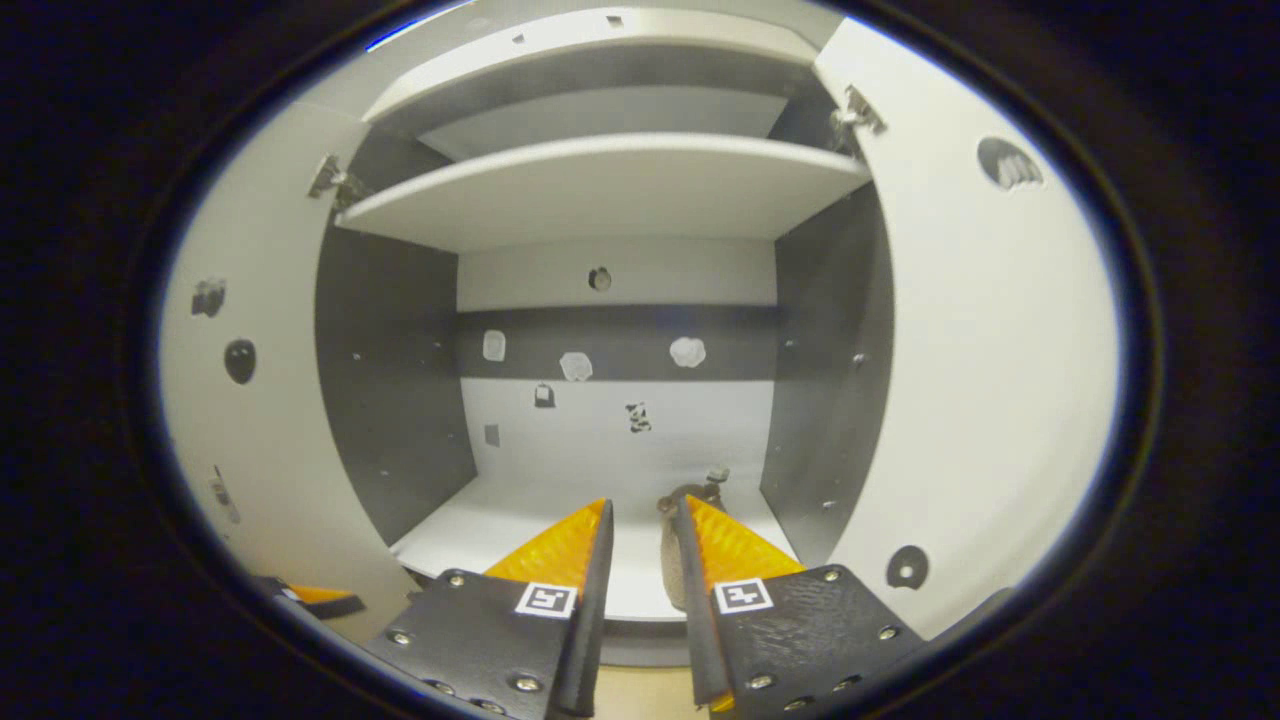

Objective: Grab one shoe with the right hand and put it into the shoe cabinet, grab the other shoe with the left hand and put it into the shoe cabinet; then close the right door with the right hand and the left door with the left hand.

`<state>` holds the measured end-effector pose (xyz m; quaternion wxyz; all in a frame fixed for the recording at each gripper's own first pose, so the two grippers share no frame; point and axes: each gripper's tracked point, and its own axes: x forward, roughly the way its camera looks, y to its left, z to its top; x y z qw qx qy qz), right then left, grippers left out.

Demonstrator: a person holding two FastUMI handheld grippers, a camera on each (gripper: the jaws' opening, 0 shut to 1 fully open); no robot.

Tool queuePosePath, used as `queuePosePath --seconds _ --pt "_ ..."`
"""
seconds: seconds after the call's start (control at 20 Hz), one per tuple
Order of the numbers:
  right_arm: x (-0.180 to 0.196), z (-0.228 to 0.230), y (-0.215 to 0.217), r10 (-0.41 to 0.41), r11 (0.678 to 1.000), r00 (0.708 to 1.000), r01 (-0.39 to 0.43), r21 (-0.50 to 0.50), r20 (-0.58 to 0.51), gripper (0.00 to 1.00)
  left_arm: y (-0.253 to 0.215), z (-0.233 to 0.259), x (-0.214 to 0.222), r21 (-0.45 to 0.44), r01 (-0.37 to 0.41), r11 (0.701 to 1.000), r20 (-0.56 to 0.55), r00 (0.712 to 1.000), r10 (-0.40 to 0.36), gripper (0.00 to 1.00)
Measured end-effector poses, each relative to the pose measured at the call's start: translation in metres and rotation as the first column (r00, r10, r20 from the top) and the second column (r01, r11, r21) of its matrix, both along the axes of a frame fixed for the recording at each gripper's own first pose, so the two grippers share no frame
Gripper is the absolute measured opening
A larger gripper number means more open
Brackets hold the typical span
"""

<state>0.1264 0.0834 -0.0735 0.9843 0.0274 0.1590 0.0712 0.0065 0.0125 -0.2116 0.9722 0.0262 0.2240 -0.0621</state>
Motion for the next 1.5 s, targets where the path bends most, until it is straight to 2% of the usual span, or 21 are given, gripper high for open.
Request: queuePosePath --seconds 0.05,0.15,0.2,0.3,0.35,0.4,0.45,0.7,0.8,0.85,1.0,1.2,1.3,1.35,1.5 --pt "-0.008 0.010 -0.003 -0.003 1.000 1.000 0.003 0.012 0.008 0.33 -0.006 -0.019 -0.009 0.001 0.021 1.000 -0.044 0.999 -0.020 0.95" --pt "-0.022 0.024 -0.015 -0.019 1.000 0.999 0.019 0.019 0.028 0.36 -0.014 -0.057 -0.027 0.005 0.053 0.999 -0.132 0.990 -0.052 0.95" --pt "-0.029 0.030 -0.021 -0.029 1.000 0.999 0.029 0.013 0.040 0.32 -0.018 -0.076 -0.037 0.011 0.066 0.998 -0.179 0.982 -0.063 0.95" --pt "-0.040 0.042 -0.035 -0.052 0.999 0.997 0.053 -0.008 0.065 0.36 -0.022 -0.112 -0.058 0.023 0.095 0.995 -0.263 0.961 -0.086 0.96" --pt "-0.046 0.047 -0.041 -0.060 0.998 0.995 0.062 -0.013 0.074 0.39 -0.024 -0.130 -0.070 0.030 0.107 0.994 -0.303 0.949 -0.093 0.96" --pt "-0.051 0.052 -0.044 -0.066 0.998 0.994 0.067 -0.014 0.082 0.32 -0.025 -0.147 -0.080 0.028 0.119 0.993 -0.342 0.934 -0.102 0.95" --pt "-0.056 0.057 -0.047 -0.071 0.997 0.994 0.073 -0.017 0.088 0.36 -0.026 -0.162 -0.090 0.025 0.125 0.992 -0.386 0.916 -0.106 0.95" --pt "-0.071 0.070 -0.056 -0.074 0.996 0.991 0.079 -0.044 0.107 0.36 -0.027 -0.217 -0.133 -0.012 0.125 0.992 -0.531 0.840 -0.112 0.96" --pt "-0.075 0.071 -0.055 -0.066 0.997 0.993 0.070 -0.032 0.097 0.33 -0.024 -0.239 -0.144 0.002 0.152 0.988 -0.581 0.805 -0.123 0.96" --pt "-0.077 0.072 -0.055 -0.064 0.997 0.994 0.067 -0.028 0.093 0.36 -0.023 -0.250 -0.147 0.014 0.156 0.988 -0.594 0.796 -0.117 0.96" --pt "-0.082 0.072 -0.056 -0.057 0.997 0.995 0.061 -0.041 0.088 0.36 -0.022 -0.270 -0.149 0.015 0.135 0.991 -0.609 0.787 -0.098 0.98" --pt "-0.087 0.072 -0.052 -0.041 0.998 0.996 0.045 -0.050 0.080 0.36 -0.029 -0.296 -0.125 -0.041 0.100 0.994 -0.565 0.819 -0.105 0.98" --pt "-0.090 0.075 -0.054 -0.037 0.997 0.996 0.042 -0.068 0.080 0.36 -0.030 -0.307 -0.114 -0.040 0.087 0.995 -0.560 0.823 -0.094 0.98" --pt "-0.091 0.078 -0.056 -0.038 0.996 0.996 0.045 -0.080 0.086 0.33 -0.029 -0.313 -0.110 -0.042 0.077 0.996 -0.562 0.822 -0.087 0.97" --pt "-0.094 0.075 -0.058 -0.044 0.994 0.996 0.052 -0.101 0.078 0.36 -0.033 -0.320 -0.095 -0.080 0.027 0.996 -0.560 0.826 -0.068 0.94"
